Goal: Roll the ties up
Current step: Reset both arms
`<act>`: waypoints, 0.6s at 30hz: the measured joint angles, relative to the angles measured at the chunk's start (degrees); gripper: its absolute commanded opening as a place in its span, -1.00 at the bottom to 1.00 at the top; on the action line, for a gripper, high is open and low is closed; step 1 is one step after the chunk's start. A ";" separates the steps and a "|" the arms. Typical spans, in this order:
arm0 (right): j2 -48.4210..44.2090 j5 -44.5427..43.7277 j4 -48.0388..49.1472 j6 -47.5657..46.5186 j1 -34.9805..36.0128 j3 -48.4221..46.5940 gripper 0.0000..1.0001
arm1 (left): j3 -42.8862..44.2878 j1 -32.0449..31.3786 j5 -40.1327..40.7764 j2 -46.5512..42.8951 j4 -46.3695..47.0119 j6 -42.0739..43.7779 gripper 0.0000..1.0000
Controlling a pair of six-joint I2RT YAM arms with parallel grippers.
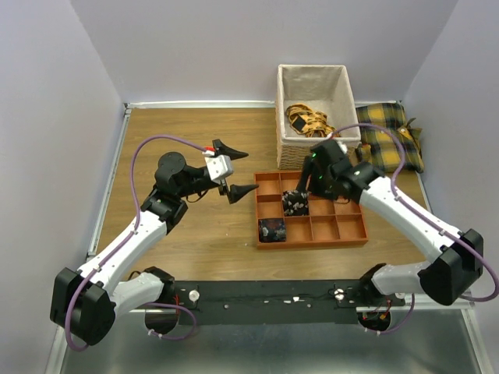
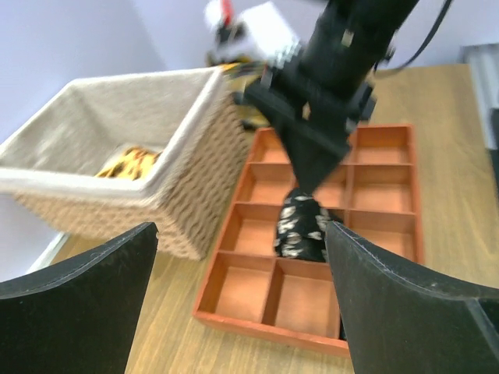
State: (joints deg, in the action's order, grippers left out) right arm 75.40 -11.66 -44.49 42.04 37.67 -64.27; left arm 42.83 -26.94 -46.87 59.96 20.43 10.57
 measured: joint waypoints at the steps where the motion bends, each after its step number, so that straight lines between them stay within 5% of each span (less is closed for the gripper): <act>1: -0.02 0.00 -0.59 -0.42 -2.93 -1.20 0.68 | -0.02 0.00 2.08 -0.04 -0.02 -0.72 0.97; 11: -0.09 -2.27 -6.58 -2.93 -23.96 -3.15 1.00 | -2.78 0.59 32.41 -3.41 -8.20 -3.65 0.97; 18: -0.09 -6.99 -11.10 -2.51 -25.53 -3.41 0.98 | -5.40 4.46 46.56 -6.14 -16.11 -11.76 0.98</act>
State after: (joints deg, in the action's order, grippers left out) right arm 75.31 -18.65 -55.59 39.53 12.14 -67.68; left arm 37.43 -22.48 -0.32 53.82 4.32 -1.19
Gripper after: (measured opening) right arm 0.996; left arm 0.988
